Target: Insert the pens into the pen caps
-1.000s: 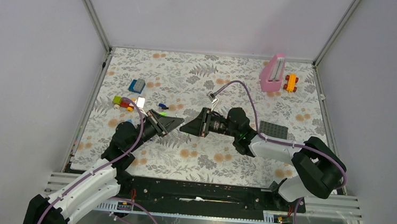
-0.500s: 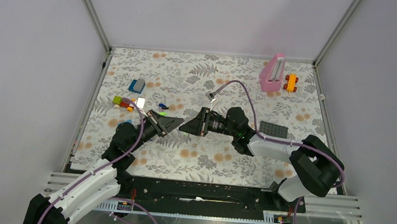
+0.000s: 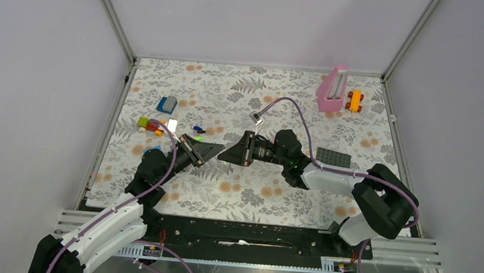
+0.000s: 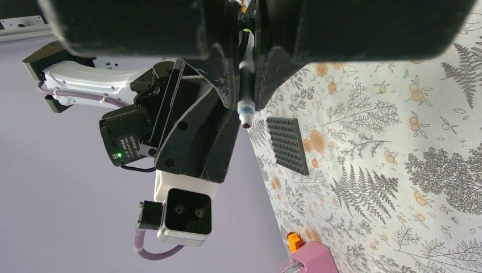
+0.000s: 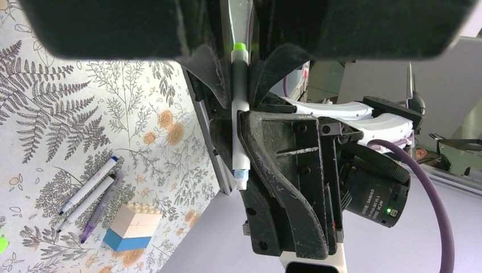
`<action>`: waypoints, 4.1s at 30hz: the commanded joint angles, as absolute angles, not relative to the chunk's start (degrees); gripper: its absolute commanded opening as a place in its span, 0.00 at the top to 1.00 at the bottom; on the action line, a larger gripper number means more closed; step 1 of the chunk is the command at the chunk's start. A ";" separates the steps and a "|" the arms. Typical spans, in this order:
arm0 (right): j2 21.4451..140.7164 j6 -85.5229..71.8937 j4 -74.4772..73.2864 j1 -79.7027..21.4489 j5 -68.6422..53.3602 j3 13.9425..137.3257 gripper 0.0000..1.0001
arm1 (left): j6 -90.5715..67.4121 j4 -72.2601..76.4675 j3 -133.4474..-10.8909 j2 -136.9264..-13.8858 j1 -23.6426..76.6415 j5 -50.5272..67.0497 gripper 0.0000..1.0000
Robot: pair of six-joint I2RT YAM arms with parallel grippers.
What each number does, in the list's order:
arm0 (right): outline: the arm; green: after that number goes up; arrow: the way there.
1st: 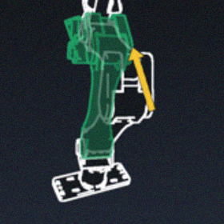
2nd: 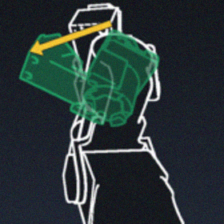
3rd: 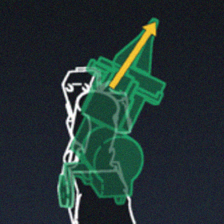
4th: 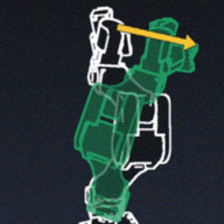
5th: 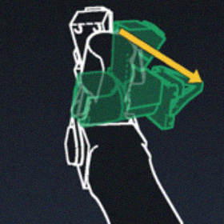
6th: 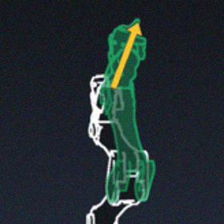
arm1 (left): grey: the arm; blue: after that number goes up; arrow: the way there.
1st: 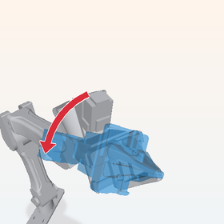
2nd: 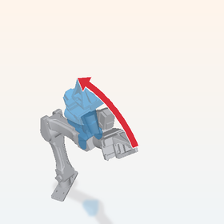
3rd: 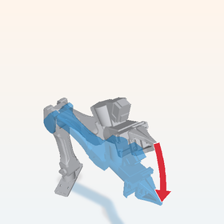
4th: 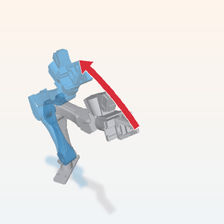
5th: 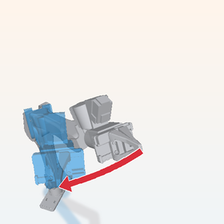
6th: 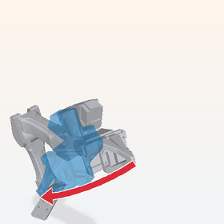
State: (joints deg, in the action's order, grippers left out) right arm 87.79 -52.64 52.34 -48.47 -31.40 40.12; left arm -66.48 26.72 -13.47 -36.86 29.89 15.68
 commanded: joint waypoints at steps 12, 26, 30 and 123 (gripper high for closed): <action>73.41 -31.00 30.78 -49.19 -17.48 38.84 1.00 | -51.64 -2.88 -25.51 -29.22 30.06 1.01 0.25; 63.57 -13.97 16.21 -48.99 16.09 34.24 1.00 | -46.15 -22.05 -38.91 -52.12 30.05 -17.66 0.08; 62.35 -12.18 17.10 -48.93 24.31 30.91 1.00 | -44.10 -24.54 -43.59 -62.71 30.05 -20.35 0.11; 55.90 -11.60 22.14 -47.37 19.03 24.57 1.00 | -10.02 -25.63 -65.92 -104.11 48.80 -12.06 0.45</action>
